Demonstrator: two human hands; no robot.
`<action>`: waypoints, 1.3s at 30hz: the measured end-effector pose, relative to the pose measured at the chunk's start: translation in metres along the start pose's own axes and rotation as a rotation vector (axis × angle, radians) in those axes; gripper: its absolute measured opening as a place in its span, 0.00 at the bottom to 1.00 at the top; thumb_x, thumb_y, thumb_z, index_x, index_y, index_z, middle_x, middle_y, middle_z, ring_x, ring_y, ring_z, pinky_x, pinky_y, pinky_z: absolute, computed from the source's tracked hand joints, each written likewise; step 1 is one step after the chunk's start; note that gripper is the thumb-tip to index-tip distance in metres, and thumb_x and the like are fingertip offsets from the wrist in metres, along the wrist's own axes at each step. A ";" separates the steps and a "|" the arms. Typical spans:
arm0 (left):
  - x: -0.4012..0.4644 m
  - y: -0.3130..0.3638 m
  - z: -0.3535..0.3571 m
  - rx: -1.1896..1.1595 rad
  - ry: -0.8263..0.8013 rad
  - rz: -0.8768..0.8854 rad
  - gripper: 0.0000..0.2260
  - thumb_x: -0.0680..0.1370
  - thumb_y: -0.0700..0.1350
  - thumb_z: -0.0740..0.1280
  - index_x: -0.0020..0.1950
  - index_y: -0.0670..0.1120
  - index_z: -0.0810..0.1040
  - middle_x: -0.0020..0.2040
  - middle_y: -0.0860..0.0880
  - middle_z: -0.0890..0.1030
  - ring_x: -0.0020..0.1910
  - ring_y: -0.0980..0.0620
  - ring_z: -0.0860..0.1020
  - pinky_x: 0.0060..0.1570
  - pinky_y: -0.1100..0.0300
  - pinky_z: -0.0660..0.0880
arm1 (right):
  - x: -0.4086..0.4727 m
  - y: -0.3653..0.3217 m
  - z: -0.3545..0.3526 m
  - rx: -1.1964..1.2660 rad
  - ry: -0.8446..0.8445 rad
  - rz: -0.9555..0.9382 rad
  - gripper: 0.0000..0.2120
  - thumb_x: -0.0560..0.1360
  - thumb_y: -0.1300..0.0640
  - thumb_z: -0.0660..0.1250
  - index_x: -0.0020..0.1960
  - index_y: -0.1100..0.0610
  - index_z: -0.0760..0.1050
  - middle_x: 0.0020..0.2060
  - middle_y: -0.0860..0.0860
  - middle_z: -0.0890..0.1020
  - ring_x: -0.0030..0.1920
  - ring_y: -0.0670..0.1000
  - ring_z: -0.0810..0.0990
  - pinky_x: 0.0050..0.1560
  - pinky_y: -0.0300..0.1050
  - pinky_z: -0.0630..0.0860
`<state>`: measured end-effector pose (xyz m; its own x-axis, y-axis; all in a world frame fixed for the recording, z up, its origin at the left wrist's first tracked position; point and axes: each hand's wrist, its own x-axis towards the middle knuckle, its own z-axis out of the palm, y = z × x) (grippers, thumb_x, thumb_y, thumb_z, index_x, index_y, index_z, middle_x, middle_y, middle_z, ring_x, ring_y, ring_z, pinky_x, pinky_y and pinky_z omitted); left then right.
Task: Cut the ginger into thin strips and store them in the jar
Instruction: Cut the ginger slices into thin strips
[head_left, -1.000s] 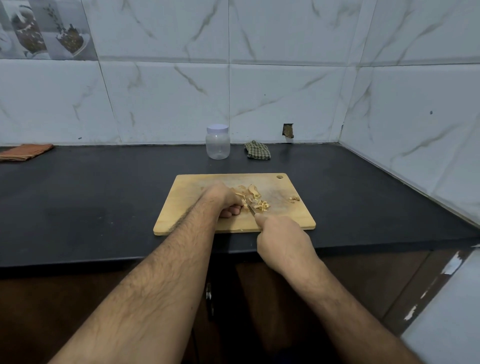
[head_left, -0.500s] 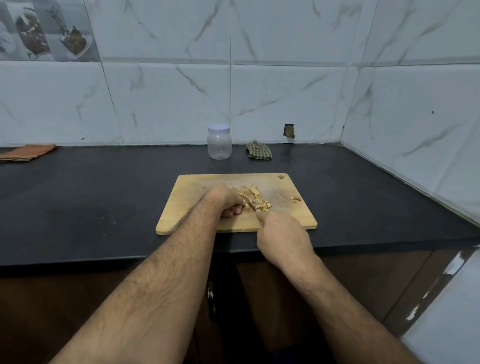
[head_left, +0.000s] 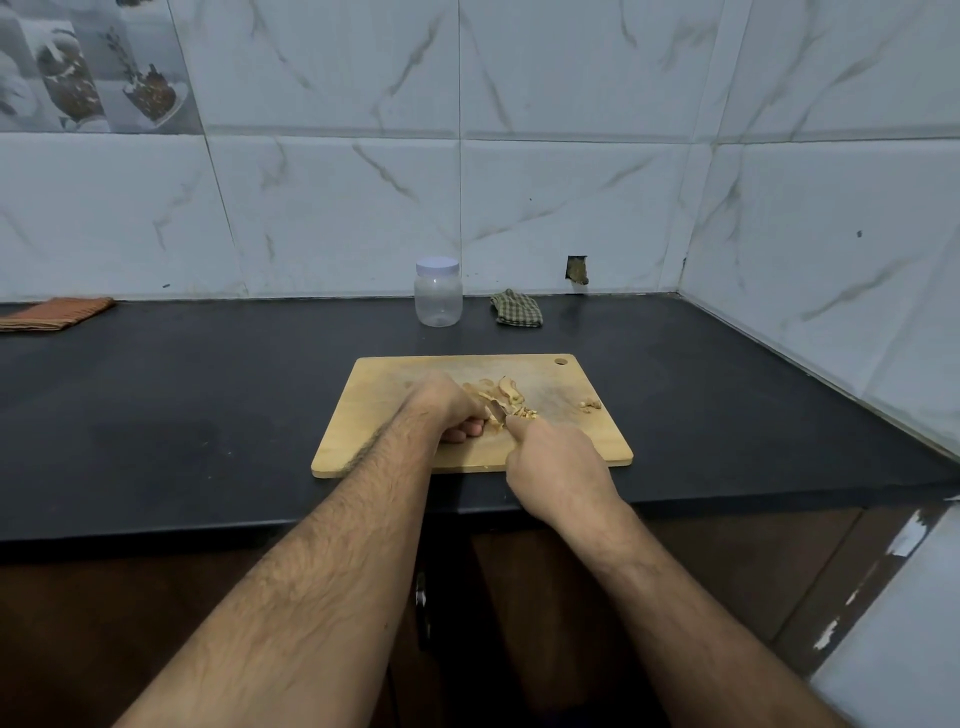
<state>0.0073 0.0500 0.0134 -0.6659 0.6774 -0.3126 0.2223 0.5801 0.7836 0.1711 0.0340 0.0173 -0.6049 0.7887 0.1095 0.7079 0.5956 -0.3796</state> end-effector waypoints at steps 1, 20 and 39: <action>0.000 0.000 0.000 -0.003 0.000 0.001 0.12 0.76 0.44 0.72 0.34 0.44 0.80 0.29 0.49 0.80 0.29 0.55 0.75 0.33 0.63 0.74 | 0.003 -0.001 -0.001 0.000 -0.011 0.001 0.26 0.77 0.63 0.57 0.73 0.48 0.69 0.59 0.53 0.80 0.58 0.55 0.78 0.53 0.48 0.78; 0.005 -0.001 0.001 0.031 -0.007 0.011 0.12 0.76 0.45 0.72 0.33 0.45 0.79 0.28 0.49 0.79 0.26 0.54 0.74 0.31 0.63 0.73 | 0.020 -0.006 -0.001 -0.030 -0.064 -0.013 0.24 0.78 0.63 0.59 0.70 0.47 0.72 0.57 0.53 0.80 0.56 0.54 0.77 0.47 0.46 0.74; 0.004 0.000 0.003 0.010 -0.011 -0.016 0.12 0.77 0.45 0.71 0.34 0.45 0.79 0.27 0.51 0.79 0.29 0.56 0.74 0.31 0.65 0.72 | -0.016 0.009 0.001 -0.072 -0.067 -0.021 0.25 0.77 0.66 0.59 0.70 0.47 0.70 0.54 0.52 0.79 0.54 0.54 0.78 0.51 0.50 0.78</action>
<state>0.0065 0.0540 0.0101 -0.6612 0.6731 -0.3312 0.2186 0.5953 0.7732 0.1872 0.0264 0.0109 -0.6410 0.7656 0.0537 0.7179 0.6229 -0.3109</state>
